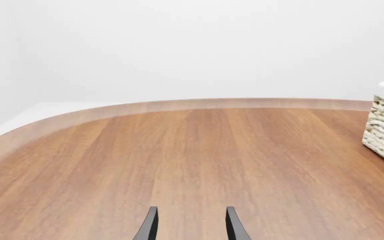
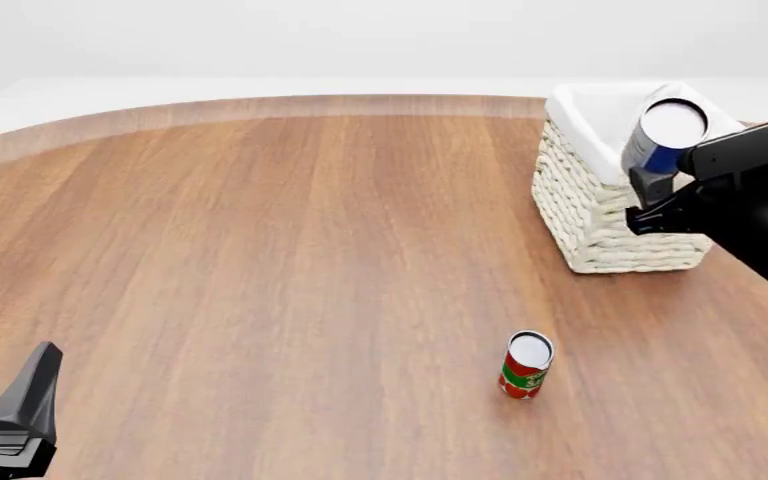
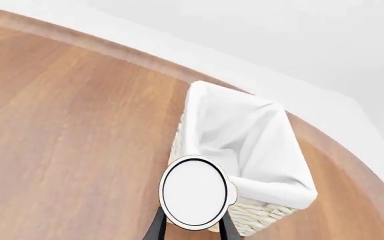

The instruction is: Pick up the alphabet soup and the cream cheese box, and put them in the basket.

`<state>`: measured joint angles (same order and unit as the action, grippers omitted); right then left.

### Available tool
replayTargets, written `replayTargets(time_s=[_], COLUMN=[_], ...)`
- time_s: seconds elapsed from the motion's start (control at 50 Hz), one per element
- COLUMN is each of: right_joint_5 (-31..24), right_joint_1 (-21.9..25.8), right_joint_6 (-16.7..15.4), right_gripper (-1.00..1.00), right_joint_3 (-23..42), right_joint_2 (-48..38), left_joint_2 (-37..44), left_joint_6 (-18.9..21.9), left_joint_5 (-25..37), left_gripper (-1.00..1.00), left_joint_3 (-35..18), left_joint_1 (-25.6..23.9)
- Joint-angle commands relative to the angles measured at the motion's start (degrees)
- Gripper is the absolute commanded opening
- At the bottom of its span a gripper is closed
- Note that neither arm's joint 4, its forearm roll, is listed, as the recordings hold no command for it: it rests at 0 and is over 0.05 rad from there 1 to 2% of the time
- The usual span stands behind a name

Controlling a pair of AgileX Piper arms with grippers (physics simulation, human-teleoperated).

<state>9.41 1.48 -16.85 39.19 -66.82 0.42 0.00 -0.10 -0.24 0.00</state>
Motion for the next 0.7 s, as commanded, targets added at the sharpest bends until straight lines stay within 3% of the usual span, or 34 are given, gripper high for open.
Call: replayTargets(time_s=[0.02, 0.36, 0.7], right_joint_5=[-0.9, -3.7, -6.4], right_joint_1=[-0.4, -2.6, -4.9], right_joint_6=[-0.8, -3.5, -2.3], right_gripper=[-1.0, -1.0, -1.0], right_joint_3=[4.9, 15.9, 29.7], right_joint_2=[-1.9, -8.8, -20.7], left_joint_2=[0.0, 0.0, 0.0], left_joint_6=[0.0, 0.0, 0.0], left_joint_5=[0.0, 0.0, 0.0], left_gripper=[1.0, 1.0, 1.0], left_joint_3=[0.0, 0.0, 0.0], left_joint_1=[0.0, 0.0, 0.0])
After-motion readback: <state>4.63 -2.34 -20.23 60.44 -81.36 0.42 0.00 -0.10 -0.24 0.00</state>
